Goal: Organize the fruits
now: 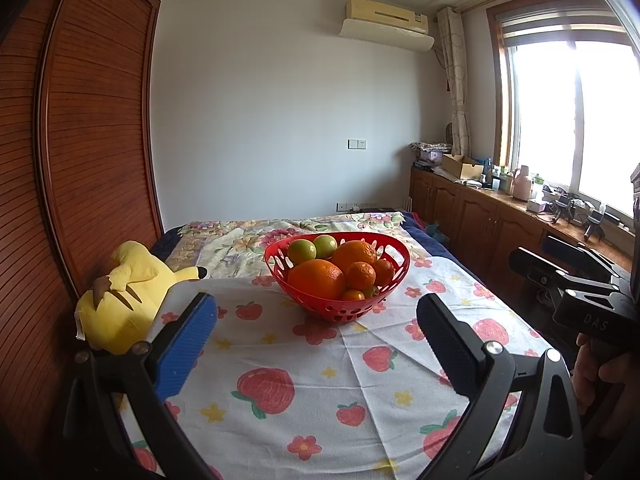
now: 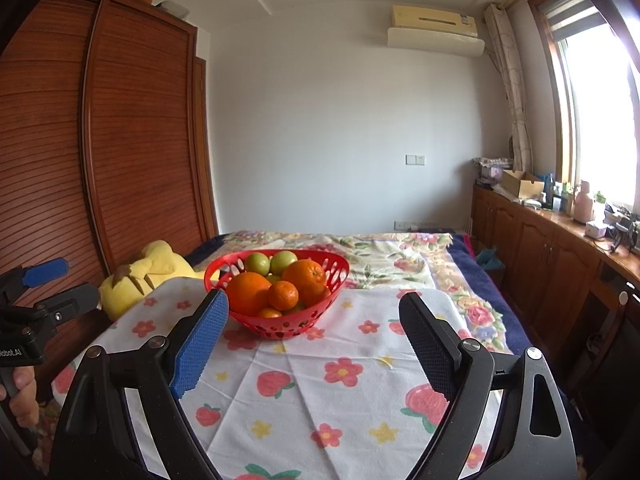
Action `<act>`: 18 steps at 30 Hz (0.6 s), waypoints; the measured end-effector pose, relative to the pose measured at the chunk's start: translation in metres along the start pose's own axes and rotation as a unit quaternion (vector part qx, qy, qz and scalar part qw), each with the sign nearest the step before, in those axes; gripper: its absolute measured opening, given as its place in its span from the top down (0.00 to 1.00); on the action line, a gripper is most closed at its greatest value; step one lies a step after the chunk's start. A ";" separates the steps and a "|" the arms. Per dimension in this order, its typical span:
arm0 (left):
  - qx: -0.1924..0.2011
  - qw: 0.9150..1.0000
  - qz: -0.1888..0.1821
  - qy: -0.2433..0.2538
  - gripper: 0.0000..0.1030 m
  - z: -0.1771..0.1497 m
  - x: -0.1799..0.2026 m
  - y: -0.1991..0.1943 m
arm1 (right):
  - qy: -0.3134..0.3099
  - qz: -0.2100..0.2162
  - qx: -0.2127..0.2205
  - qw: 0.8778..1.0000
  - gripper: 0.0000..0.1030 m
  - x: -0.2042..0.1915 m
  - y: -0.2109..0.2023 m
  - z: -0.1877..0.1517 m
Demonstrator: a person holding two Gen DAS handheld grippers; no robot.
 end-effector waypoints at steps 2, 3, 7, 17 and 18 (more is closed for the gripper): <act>0.000 1.000 -0.001 0.000 0.02 0.001 0.000 0.000 | 0.000 0.000 0.000 1.000 0.14 0.000 0.000 0.000; 0.000 1.000 0.000 0.000 0.02 0.000 0.000 0.000 | 0.001 0.000 0.000 1.000 0.14 0.000 0.000 0.000; 0.000 1.000 -0.001 0.000 0.02 0.001 0.000 -0.001 | 0.000 0.000 0.000 1.000 0.14 0.000 0.000 0.000; 0.000 1.000 -0.001 0.000 0.02 0.002 0.001 -0.003 | 0.000 0.000 0.000 1.000 0.14 0.000 0.000 0.000; 0.000 1.000 -0.001 0.000 0.02 0.002 0.001 -0.003 | 0.000 0.000 0.000 1.000 0.14 0.000 0.000 0.000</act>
Point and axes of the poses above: each gripper's, at about its wrist camera, not at the fingertips, and y roughly the way its jaws point, x to its right, z to its top, the point moved 1 cm from there along y, roughly the way its jaws point, and after that the axes turned 9 degrees about -z, right-handed, at the moved point
